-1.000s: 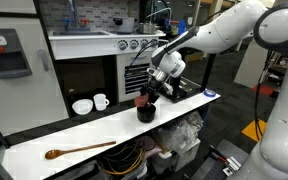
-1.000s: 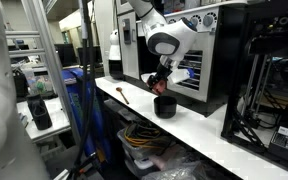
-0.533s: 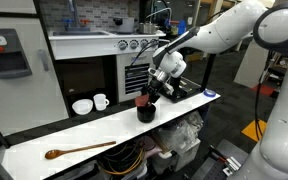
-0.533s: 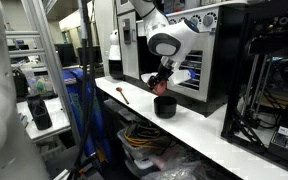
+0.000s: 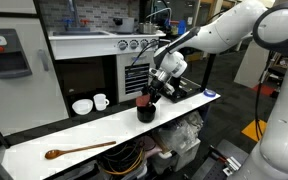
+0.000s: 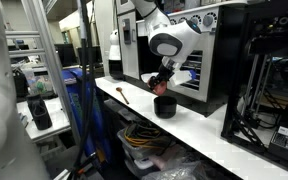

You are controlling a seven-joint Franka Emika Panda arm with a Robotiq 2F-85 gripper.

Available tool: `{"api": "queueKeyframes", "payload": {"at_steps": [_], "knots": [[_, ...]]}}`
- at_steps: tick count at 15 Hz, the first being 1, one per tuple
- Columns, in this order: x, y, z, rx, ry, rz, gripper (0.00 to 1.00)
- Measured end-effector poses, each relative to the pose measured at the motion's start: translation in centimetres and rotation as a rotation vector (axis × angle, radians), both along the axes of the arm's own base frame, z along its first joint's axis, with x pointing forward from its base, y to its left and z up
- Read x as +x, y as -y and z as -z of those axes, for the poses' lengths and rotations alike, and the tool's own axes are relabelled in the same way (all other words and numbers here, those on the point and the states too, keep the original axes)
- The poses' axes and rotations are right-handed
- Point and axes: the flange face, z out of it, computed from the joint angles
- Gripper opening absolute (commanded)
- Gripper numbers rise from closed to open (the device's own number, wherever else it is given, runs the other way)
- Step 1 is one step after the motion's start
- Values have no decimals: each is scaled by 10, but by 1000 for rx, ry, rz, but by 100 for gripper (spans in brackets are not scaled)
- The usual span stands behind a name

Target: Pick up the pink cup and pour it's content into the black bowl

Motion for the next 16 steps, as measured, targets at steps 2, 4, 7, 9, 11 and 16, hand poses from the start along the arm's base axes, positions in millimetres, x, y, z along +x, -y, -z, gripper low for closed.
{"api": "queueKeyframes", "payload": {"at_steps": [2, 4, 7, 9, 11, 16], "knots": [[0, 0, 0, 1, 1, -3, 48], [-1, 0, 1, 3, 2, -5, 48], [-1, 0, 1, 5, 2, -6, 48], [-1, 0, 1, 5, 1, -6, 48], [-2, -1, 2, 7, -1, -8, 48], [-1, -4, -7, 10, -9, 18, 48]]}}
